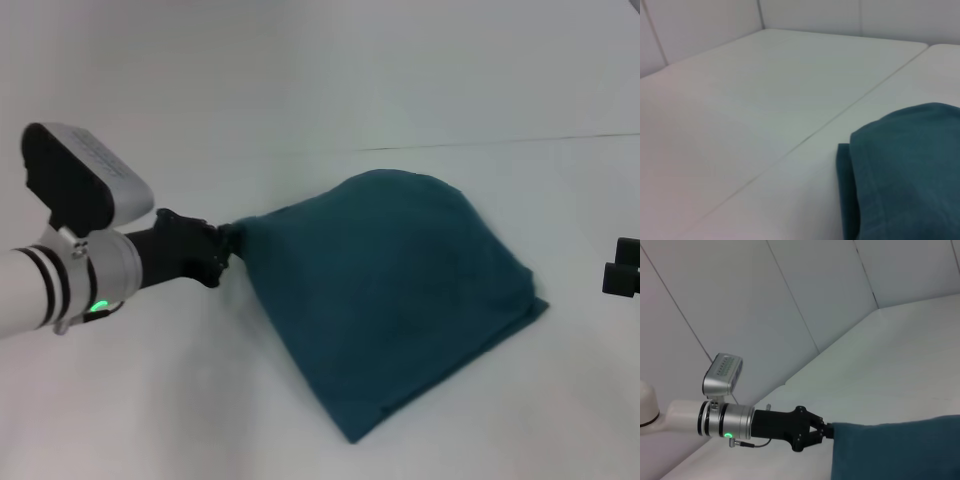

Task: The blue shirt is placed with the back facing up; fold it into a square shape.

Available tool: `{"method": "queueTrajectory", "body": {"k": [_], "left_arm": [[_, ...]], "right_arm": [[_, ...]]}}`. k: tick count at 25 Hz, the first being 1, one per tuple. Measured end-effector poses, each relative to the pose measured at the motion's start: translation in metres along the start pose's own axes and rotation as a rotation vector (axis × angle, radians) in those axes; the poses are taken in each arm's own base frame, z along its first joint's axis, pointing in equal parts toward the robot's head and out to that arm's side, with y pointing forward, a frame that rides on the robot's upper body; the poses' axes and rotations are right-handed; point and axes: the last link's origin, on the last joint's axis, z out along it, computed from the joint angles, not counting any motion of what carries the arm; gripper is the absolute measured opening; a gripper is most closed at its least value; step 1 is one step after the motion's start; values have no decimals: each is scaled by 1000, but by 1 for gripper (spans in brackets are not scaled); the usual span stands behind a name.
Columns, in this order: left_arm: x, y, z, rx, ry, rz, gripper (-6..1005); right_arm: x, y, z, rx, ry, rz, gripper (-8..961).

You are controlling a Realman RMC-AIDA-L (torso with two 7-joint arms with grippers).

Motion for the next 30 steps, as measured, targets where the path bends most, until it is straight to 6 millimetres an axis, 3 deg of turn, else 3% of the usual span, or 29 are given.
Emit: {"method": "queueTrajectory", "body": {"k": [18, 30], "left_arm": [[7, -22, 2, 160, 20, 64, 52], [18, -13, 17, 199, 11, 128, 50]], "right_arm": [[1, 0, 0, -2, -1, 12, 692], [3, 0, 1, -7, -1, 24, 689]]}}
